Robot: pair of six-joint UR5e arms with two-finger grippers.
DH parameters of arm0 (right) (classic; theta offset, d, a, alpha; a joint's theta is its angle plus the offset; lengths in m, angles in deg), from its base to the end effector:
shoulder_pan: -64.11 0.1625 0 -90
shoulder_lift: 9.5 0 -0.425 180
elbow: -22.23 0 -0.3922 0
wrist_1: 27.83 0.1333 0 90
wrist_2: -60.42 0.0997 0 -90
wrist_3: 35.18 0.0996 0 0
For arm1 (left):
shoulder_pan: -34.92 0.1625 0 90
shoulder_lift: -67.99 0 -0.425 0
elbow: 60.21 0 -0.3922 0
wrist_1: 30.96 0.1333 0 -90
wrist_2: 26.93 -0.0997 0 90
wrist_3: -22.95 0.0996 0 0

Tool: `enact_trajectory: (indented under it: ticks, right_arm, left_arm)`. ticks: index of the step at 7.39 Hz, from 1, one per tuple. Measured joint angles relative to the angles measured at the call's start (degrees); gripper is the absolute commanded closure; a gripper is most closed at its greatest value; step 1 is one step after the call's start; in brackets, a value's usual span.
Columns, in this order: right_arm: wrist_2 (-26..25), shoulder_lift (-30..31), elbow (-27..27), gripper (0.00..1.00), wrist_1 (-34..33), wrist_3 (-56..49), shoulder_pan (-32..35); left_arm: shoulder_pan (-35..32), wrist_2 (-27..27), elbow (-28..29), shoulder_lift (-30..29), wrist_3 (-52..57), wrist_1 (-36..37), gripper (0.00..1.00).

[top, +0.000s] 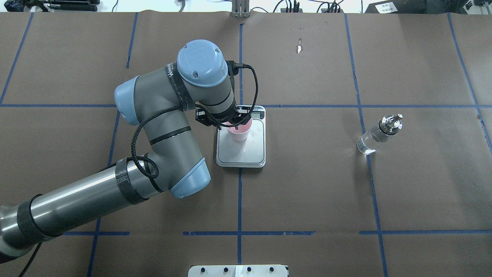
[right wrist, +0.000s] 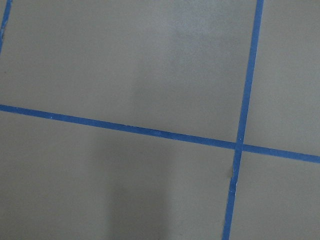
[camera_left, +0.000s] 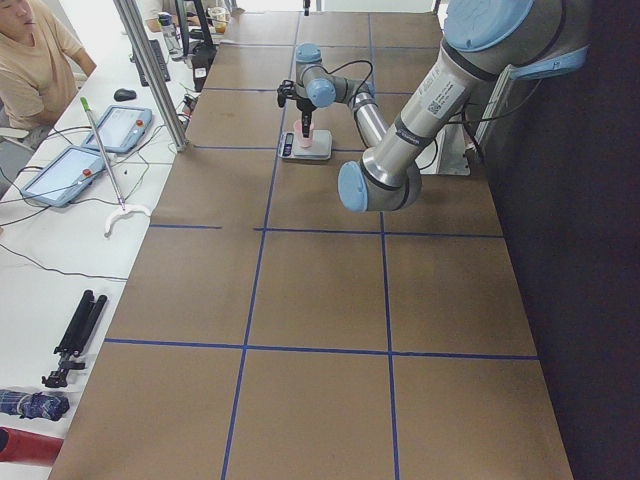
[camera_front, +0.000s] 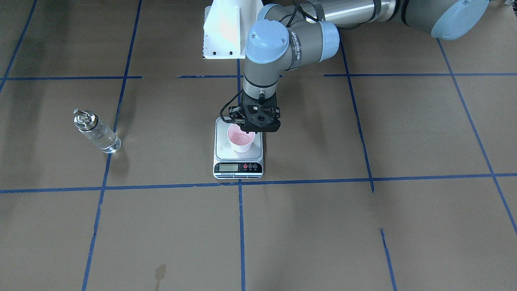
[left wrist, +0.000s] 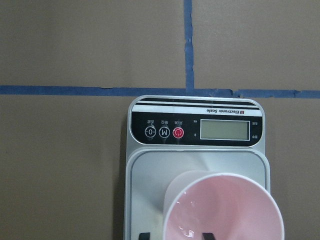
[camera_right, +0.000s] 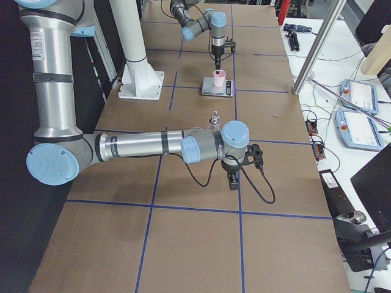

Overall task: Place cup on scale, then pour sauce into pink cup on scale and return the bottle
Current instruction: 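Open the left gripper and lift away from the cup while the right arm moves in, then move the right gripper to the glass bottle while the left arm withdraws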

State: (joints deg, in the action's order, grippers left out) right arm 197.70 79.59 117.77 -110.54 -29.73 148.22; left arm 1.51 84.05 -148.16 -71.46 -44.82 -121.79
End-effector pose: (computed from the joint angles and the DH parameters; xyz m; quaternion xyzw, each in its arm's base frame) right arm 0.0075 -0.5128 0.5853 0.0697 -0.4070 -0.0515 0.9093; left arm 0.5507 -0.4803 0.1377 0.0405 0.4329 -0.0134 0.9005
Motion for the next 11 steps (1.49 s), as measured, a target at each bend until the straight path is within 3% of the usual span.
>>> enact_trajectory:
  ticks: [2,4,6,8,11]
  right_arm:
    - [0.06,-0.17,0.10,0.00,0.03,0.51,-0.58]
    - [-0.23,-1.35,0.35,0.00,4.22,5.00,-4.41]
    - [-4.48,-1.61,0.29,0.01,20.25,20.89,-11.68]
    - [-13.99,1.43,0.44,0.01,41.21,35.17,-19.87]
    - [-17.07,10.31,0.84,0.01,66.46,55.75,-23.80]
  left_arm:
    - [-0.49,0.10,-4.42,1.55,0.17,0.07,0.23]
    - [-3.02,0.11,-13.31,7.48,1.81,0.07,0.23]
    - [-5.26,0.08,-18.27,12.01,4.62,0.10,0.23]
    - [-5.89,0.04,-19.08,13.09,5.14,-0.08,0.21]
    - [-5.96,0.03,-19.00,13.24,4.76,-0.19,0.17]
